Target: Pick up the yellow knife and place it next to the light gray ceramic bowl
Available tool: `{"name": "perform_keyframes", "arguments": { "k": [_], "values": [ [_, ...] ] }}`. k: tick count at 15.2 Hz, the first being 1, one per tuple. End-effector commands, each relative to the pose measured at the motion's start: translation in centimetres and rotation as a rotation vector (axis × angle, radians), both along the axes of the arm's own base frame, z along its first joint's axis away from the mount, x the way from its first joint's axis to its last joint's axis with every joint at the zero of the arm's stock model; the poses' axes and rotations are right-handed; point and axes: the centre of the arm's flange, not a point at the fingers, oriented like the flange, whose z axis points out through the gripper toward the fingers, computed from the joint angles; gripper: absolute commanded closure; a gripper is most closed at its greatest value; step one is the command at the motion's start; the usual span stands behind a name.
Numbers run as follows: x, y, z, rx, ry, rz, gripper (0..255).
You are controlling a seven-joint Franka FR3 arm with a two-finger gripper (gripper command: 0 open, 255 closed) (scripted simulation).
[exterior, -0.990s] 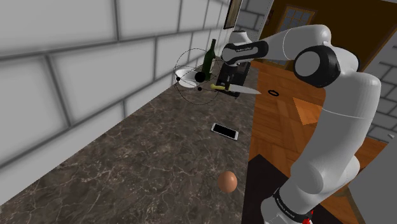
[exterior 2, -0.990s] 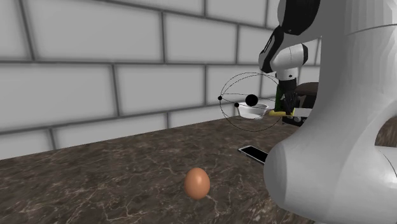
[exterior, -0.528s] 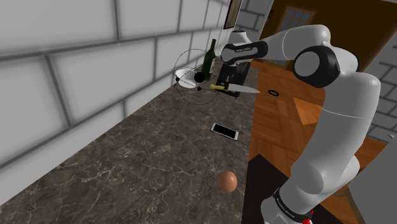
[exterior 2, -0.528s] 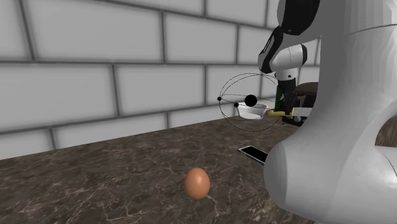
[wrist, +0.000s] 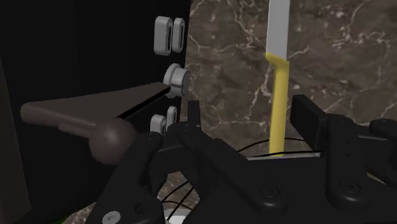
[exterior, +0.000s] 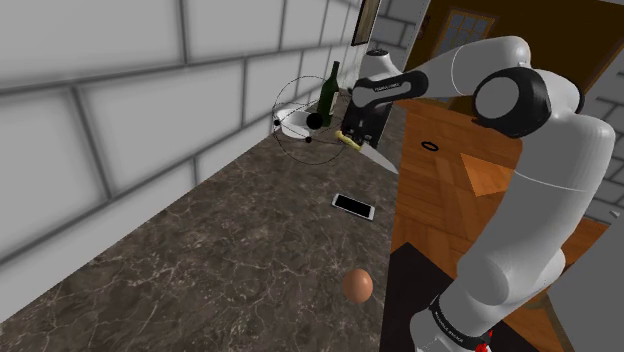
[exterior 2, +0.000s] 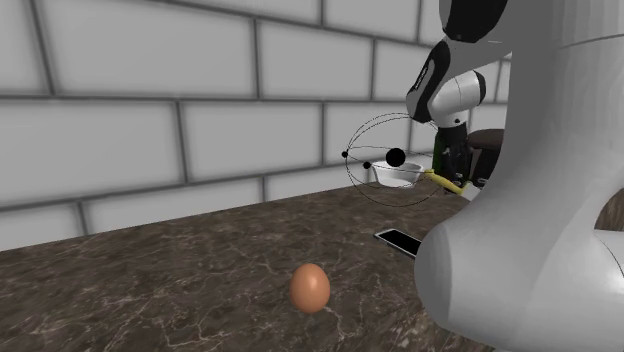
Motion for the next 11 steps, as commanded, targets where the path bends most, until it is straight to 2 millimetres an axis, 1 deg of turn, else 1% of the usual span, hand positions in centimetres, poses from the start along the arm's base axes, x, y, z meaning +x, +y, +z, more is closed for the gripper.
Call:
{"name": "perform_keyframes", "arguments": {
  "k": [1, 4, 11],
  "values": [
    [1.4, 0.8, -7.3, 0.153, 0.206, -0.052, 0],
    [1.7, 1.3, -3.7, 0.153, 0.206, -0.052, 0],
    [1.7, 1.3, -3.7, 0.153, 0.206, -0.052, 0]
  ]
}}
